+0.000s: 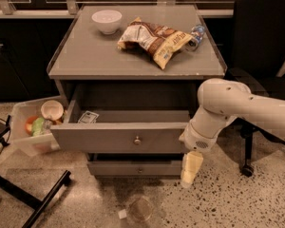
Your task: Close top drawer
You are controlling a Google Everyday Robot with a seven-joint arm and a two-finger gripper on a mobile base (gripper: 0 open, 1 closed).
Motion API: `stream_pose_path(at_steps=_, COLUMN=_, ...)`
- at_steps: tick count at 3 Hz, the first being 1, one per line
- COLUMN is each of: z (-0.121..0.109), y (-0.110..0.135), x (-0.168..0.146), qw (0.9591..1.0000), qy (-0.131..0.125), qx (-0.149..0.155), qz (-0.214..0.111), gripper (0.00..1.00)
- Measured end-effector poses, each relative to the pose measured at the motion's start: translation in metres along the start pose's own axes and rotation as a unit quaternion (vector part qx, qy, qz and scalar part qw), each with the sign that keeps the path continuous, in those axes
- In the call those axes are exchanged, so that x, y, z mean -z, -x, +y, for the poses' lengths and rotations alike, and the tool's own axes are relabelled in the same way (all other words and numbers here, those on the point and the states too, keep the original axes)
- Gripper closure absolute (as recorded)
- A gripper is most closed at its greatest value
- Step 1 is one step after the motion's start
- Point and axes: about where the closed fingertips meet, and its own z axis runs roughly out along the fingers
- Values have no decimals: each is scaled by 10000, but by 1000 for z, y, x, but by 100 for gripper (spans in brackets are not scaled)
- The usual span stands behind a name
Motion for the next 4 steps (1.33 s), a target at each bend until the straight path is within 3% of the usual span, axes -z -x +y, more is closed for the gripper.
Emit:
stream_pose_path(at_steps=1, z=-30, y=-3, x=22, qw=9982, qy=-512, qx=-47, qz=-308, gripper=0)
stream_pose_path(at_steps=2, z=-67, y=1, x=45, qw=9931, qy=-964, qx=-56, qz=-667, gripper=0)
stream_pose_path(at_steps=3, z=-87, y=6, x=49, qw=9917, qy=-1020, qx=-18, qz=-782, gripper=0)
stream_pose_path(at_steps=4, z=-113, y=19, x=38, qw=9924, qy=-838, qx=72, qz=-902, gripper=0)
